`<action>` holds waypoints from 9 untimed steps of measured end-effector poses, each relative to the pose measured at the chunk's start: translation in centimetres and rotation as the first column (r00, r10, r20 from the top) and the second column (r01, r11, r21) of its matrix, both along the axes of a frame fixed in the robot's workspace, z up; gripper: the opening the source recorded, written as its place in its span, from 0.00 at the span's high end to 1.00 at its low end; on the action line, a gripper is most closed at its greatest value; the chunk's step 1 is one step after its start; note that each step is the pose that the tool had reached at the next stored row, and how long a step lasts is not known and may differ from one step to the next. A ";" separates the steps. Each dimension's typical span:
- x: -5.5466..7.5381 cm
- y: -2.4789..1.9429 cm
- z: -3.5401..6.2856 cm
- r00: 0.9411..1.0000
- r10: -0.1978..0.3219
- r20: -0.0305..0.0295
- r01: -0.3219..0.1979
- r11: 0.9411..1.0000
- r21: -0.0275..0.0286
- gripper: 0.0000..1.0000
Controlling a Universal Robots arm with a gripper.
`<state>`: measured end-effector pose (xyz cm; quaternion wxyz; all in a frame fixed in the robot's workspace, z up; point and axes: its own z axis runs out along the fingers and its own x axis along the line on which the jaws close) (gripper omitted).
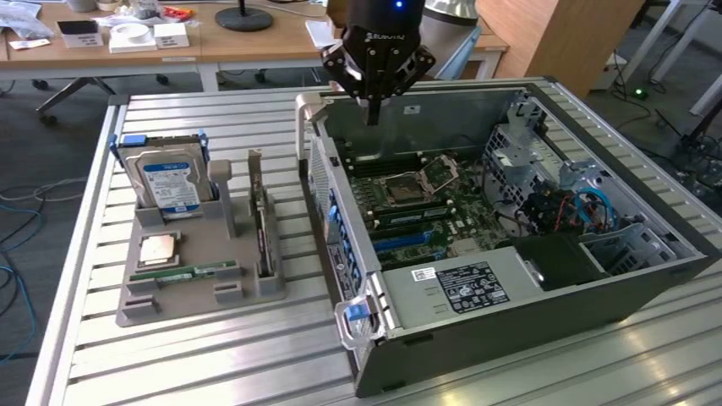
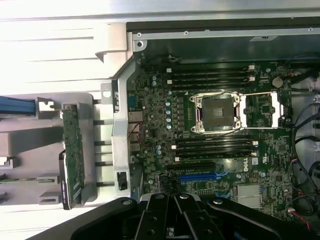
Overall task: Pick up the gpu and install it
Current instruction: 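Reach for the gpu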
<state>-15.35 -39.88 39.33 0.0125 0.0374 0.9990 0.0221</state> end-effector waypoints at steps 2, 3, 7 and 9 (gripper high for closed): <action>-0.1 0.00 0.00 1.000 0.000 0.000 0.000 1.000 0.000 0.89; -0.2 0.00 0.00 1.000 0.000 0.000 0.000 1.000 0.000 0.89; -0.5 0.00 0.00 1.000 0.000 0.000 0.000 1.000 0.000 0.89; -0.6 0.00 0.00 1.000 0.000 0.000 0.000 1.000 0.000 0.89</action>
